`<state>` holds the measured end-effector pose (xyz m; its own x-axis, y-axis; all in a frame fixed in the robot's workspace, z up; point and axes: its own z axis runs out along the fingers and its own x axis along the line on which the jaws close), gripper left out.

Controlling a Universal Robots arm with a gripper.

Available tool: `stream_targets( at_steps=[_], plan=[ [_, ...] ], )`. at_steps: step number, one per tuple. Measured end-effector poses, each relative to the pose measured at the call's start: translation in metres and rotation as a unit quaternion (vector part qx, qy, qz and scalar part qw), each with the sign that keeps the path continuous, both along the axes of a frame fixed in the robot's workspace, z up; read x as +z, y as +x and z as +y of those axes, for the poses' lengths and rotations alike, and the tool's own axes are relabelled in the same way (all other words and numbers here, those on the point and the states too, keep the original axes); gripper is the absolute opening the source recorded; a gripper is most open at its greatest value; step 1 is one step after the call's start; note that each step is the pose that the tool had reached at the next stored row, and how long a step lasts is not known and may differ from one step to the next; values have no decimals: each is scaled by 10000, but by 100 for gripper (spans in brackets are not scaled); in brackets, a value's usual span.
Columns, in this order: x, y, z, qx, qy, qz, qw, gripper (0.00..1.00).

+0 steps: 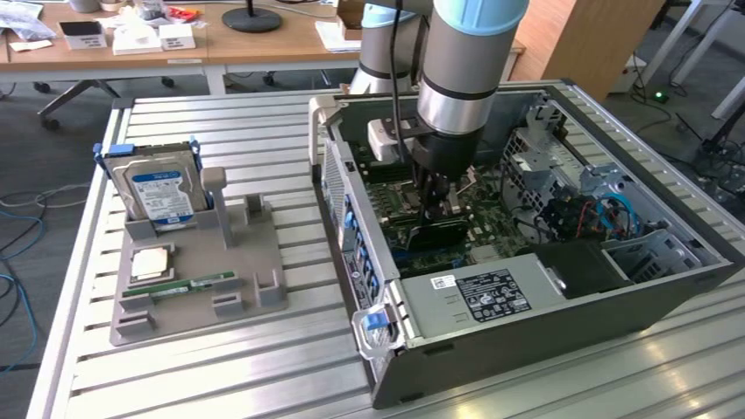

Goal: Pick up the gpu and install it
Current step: 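Press down on the gpu until it lock into place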

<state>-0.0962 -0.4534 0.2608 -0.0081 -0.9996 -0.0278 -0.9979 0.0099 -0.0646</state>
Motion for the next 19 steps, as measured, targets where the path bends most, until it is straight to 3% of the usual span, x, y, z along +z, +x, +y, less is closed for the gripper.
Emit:
stream_targets(
  at_steps=[19],
  plan=[
    [0,-6,0,0,0,-3,10000,10]
  ],
)
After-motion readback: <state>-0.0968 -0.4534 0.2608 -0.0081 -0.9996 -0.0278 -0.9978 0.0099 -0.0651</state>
